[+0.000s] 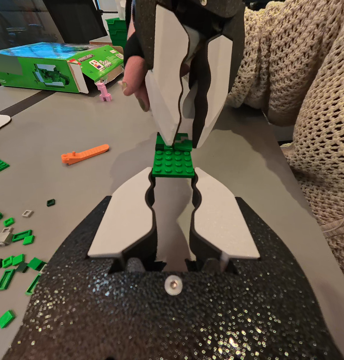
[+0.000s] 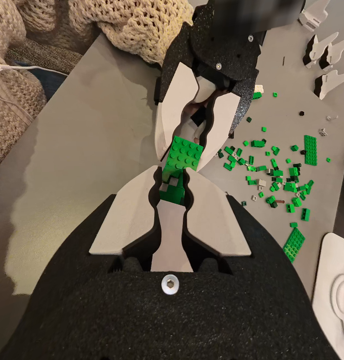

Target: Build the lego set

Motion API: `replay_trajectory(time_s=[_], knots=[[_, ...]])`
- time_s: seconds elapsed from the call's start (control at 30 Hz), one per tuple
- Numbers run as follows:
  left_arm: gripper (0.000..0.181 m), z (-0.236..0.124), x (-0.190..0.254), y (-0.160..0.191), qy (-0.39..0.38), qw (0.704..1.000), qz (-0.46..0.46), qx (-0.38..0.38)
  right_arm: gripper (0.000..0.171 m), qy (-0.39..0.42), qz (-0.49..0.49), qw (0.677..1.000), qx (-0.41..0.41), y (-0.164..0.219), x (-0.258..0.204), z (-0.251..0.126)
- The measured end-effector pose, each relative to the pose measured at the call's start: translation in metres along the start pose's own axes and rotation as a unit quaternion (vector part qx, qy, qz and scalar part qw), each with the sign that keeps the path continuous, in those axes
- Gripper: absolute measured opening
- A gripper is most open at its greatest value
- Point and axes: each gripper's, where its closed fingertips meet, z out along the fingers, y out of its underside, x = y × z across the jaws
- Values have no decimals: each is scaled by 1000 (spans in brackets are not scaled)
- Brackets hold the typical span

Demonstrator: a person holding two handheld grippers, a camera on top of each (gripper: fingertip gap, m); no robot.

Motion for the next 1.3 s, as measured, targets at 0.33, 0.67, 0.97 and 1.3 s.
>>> replay_trajectory(time_s=[0.33,0.67,0.97,1.3], knots=[[35,-4,-18,4,-45,998,-35,-4,40,153,-47,987,13,-3,18,-9],[35,-8,-23,0,-47,996,-68,14,23,442,-287,840,-127,12,31,4],[35,-5,-16,0,-28,998,-59,12,8,452,-323,822,-124,8,33,-2],[46,-9,-24,-13,-229,914,332,-32,8,368,-149,917,-30,20,30,5]])
